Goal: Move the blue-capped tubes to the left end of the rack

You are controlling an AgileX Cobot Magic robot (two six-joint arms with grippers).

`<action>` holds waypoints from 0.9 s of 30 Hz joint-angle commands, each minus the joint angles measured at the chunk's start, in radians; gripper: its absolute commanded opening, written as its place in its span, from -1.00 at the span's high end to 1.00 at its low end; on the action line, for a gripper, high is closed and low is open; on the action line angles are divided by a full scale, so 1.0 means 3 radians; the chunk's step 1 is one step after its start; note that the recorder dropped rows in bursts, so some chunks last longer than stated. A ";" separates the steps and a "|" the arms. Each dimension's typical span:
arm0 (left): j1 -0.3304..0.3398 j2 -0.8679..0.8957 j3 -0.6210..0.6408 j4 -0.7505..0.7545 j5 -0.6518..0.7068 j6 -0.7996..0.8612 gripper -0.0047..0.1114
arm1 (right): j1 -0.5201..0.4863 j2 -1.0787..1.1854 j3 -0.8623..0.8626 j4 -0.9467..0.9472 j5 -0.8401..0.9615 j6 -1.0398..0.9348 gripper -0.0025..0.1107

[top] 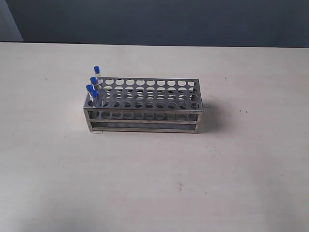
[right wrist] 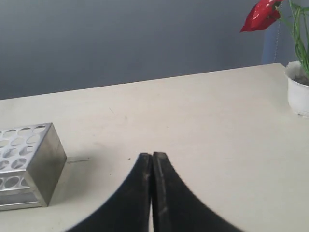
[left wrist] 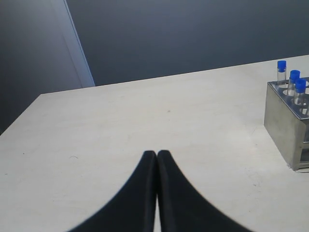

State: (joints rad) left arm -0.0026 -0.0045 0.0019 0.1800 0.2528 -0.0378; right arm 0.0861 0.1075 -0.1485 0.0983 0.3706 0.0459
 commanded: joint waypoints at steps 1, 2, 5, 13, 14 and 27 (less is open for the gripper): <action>-0.0023 0.0015 -0.0006 -0.0008 -0.0045 -0.0012 0.91 | -0.0021 -0.0257 0.0290 -0.0029 -0.0003 -0.0013 0.97; -0.0023 0.0015 -0.0006 -0.0008 -0.0045 -0.0012 0.91 | -0.0021 -0.0295 0.0348 -0.0029 -0.0003 -0.0013 0.97; -0.0023 0.0015 -0.0006 -0.0008 -0.0045 -0.0012 0.91 | -0.0021 -0.0353 0.0467 -0.0009 -0.0003 0.0015 0.97; -0.0023 0.0015 -0.0006 -0.0008 -0.0045 -0.0012 0.91 | -0.0021 -0.0358 0.0495 0.0029 -0.0011 0.0015 0.97; -0.0023 0.0015 -0.0006 -0.0008 -0.0045 -0.0012 0.91 | -0.0021 -0.0358 0.0495 0.0044 -0.0011 0.0015 0.97; -0.0023 0.0015 -0.0006 -0.0008 -0.0045 -0.0012 0.91 | -0.0021 -0.0358 0.0495 0.0051 -0.0011 0.0015 0.97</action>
State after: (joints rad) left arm -0.0026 -0.0045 0.0019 0.1800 0.2528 -0.0378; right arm 0.0861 0.0076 -0.0045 0.1145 0.3784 0.0477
